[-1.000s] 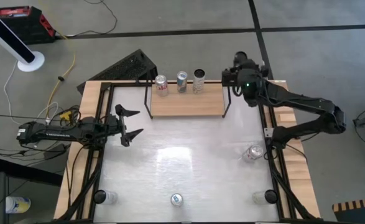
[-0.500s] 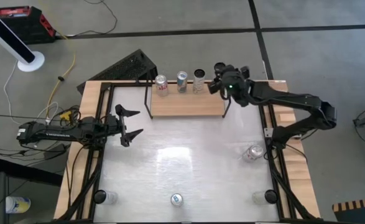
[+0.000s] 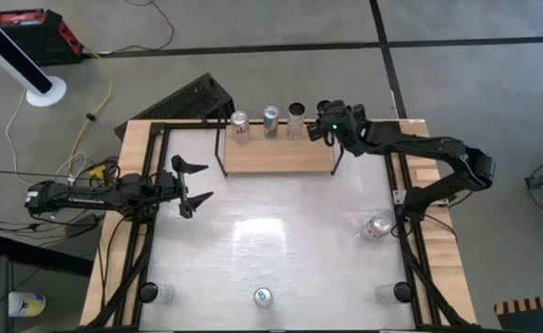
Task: Place canned beverage on shelf
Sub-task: Put the top white-pink soda can on the shelf
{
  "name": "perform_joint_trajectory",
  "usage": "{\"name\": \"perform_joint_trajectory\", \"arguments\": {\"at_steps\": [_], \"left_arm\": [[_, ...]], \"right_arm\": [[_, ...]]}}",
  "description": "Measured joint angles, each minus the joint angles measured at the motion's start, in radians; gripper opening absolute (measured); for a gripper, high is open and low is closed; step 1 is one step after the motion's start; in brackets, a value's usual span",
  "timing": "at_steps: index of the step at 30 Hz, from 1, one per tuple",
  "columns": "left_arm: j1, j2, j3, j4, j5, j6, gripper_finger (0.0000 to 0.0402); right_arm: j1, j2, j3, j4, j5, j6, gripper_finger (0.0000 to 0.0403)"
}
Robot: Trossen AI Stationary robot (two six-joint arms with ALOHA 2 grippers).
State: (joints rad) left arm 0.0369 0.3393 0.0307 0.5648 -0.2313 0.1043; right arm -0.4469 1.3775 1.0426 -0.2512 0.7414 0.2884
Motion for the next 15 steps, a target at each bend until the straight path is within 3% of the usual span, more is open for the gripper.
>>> {"name": "perform_joint_trajectory", "arguments": {"at_steps": [9,15], "left_arm": [[0.000,0.000,0.000,0.001,0.000,-0.004,0.0393],[0.000,0.000,0.000,0.002,-0.009,0.000,0.0393]], "right_arm": [[-0.050,0.002,-0.068,0.080,-0.078,0.010,0.0232],[-0.100,0.002,-0.067,0.075,-0.189,0.054,0.0232]]}}
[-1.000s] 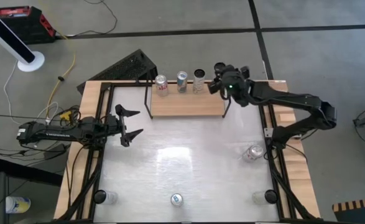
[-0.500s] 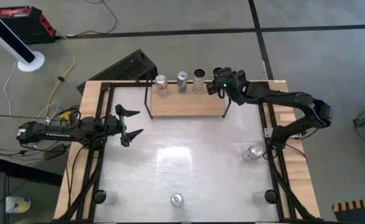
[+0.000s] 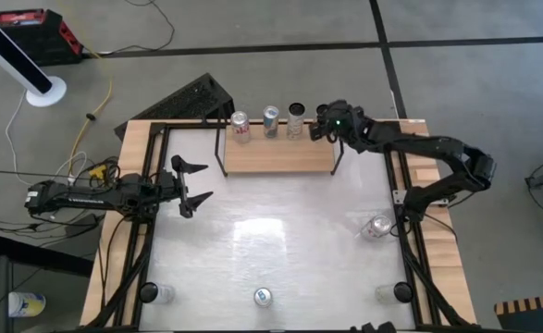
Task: Place canned beverage on shelf
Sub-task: Put the top white-pink soda can on the shelf, then put the red-silver soda can on the shelf aligned with the other red-silver soda can on the shelf
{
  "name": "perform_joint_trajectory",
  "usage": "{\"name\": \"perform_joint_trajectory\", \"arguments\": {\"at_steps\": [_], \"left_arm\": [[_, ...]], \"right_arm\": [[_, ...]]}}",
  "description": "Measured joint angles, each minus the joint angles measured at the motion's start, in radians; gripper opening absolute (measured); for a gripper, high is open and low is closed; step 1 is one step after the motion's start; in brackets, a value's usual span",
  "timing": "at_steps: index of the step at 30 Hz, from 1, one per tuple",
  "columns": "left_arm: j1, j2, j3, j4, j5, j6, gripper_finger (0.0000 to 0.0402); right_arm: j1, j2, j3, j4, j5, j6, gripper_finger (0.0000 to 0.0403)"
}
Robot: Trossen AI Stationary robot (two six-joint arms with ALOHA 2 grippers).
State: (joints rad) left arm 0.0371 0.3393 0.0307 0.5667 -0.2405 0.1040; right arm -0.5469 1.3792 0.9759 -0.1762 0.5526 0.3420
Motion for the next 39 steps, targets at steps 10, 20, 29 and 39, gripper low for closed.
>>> {"name": "perform_joint_trajectory", "arguments": {"at_steps": [10,20,29,39], "left_arm": [[0.000,0.000,0.000,0.000,0.000,0.000,0.0393],[0.000,0.000,0.000,0.000,-0.001,0.001,0.0393],[0.000,0.000,0.000,0.000,-0.001,0.001,0.0393],[0.000,0.000,0.000,0.000,-0.002,0.001,0.0393]], "right_arm": [[-0.006,0.000,0.000,-0.012,-0.010,-0.001,0.0238],[-0.006,0.000,0.000,-0.030,-0.004,-0.010,0.0303],[-0.004,-0.002,0.001,0.001,-0.002,-0.032,0.0325],[0.029,-0.078,0.046,0.054,-0.003,-0.123,0.0326]]}}
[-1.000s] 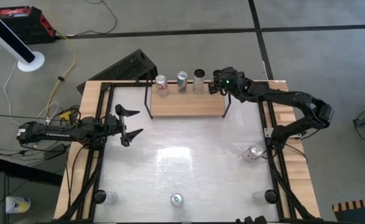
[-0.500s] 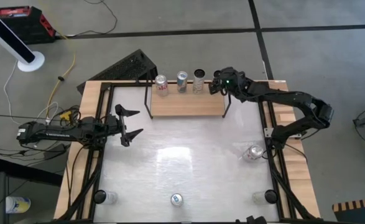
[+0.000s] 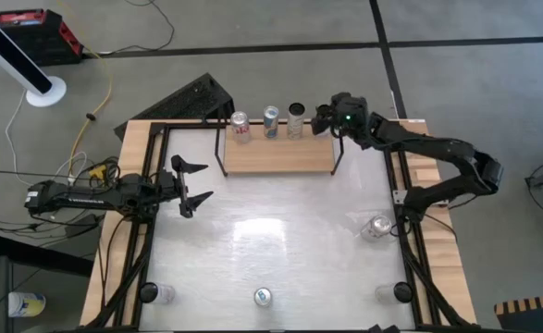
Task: Place canned beverage on shelf
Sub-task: Put the red-silver soda can on the shelf aligned with the other red-silver soda can on the shelf
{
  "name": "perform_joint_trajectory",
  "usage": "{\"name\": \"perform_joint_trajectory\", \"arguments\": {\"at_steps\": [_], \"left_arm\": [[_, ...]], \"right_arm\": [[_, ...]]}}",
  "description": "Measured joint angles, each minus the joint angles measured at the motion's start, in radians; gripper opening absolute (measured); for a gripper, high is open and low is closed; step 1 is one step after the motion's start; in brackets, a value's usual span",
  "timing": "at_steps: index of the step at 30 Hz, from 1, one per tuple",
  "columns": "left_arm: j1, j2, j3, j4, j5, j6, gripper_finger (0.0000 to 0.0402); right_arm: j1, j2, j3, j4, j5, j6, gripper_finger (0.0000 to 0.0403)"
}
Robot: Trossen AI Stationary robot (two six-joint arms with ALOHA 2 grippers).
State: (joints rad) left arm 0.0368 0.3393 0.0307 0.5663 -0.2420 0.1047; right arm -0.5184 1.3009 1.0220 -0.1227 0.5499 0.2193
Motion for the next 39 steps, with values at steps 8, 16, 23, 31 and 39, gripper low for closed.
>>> {"name": "perform_joint_trajectory", "arguments": {"at_steps": [8,16,23,31,39], "left_arm": [[0.000,0.000,0.000,0.000,0.000,-0.003,0.0393],[0.000,0.001,0.000,-0.067,0.026,-0.103,0.0393],[0.000,0.001,0.000,-0.107,0.175,-0.300,0.0393],[0.000,0.001,0.000,-0.106,0.174,-0.336,0.0393],[0.000,0.001,0.000,-0.120,0.186,-0.337,0.0393]], "right_arm": [[0.206,-0.087,0.048,0.005,-0.210,-0.045,0.0326],[0.591,-0.096,0.048,-0.009,-0.334,-0.002,0.0327],[0.952,-0.083,0.048,-0.057,-0.334,0.016,0.0327],[1.203,-0.083,0.087,-0.411,-0.233,0.535,0.0326],[1.214,-0.085,0.251,-1.234,-0.236,1.216,0.0324]]}}
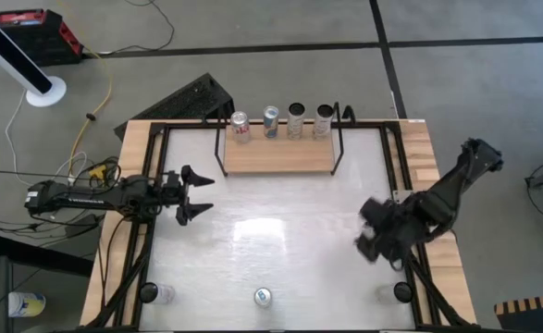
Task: Place canned beverage on shelf
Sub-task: Put the red-silver soda can on the shelf aligned with the other red-silver soda can on the shelf
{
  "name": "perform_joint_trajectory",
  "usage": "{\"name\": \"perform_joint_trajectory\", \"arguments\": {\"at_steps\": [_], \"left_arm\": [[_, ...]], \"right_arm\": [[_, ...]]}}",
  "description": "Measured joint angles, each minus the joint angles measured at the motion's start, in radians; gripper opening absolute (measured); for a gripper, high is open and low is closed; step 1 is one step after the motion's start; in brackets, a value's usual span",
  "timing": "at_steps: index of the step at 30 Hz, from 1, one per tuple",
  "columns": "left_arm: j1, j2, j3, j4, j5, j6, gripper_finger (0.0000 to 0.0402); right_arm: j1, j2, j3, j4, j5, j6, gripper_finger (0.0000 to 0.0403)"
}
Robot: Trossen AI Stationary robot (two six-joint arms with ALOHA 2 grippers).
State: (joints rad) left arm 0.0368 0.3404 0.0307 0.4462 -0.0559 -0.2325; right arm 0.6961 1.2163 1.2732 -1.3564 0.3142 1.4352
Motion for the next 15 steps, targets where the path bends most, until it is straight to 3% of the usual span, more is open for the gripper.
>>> {"name": "perform_joint_trajectory", "arguments": {"at_steps": [3,7,15], "left_arm": [[0.000,0.000,0.000,-0.025,0.000,0.002,0.0393],[0.000,0.000,0.000,-0.059,-0.001,0.014,0.0393],[0.000,0.000,0.000,-0.071,-0.003,0.026,0.0393]], "right_arm": [[-0.015,-0.001,0.015,-0.220,-0.045,0.213,0.0324],[-0.042,-0.011,-0.030,-0.160,-0.081,0.279,0.0324],[-0.045,0.029,-0.133,-0.212,-0.161,0.373,0.0324]]}}
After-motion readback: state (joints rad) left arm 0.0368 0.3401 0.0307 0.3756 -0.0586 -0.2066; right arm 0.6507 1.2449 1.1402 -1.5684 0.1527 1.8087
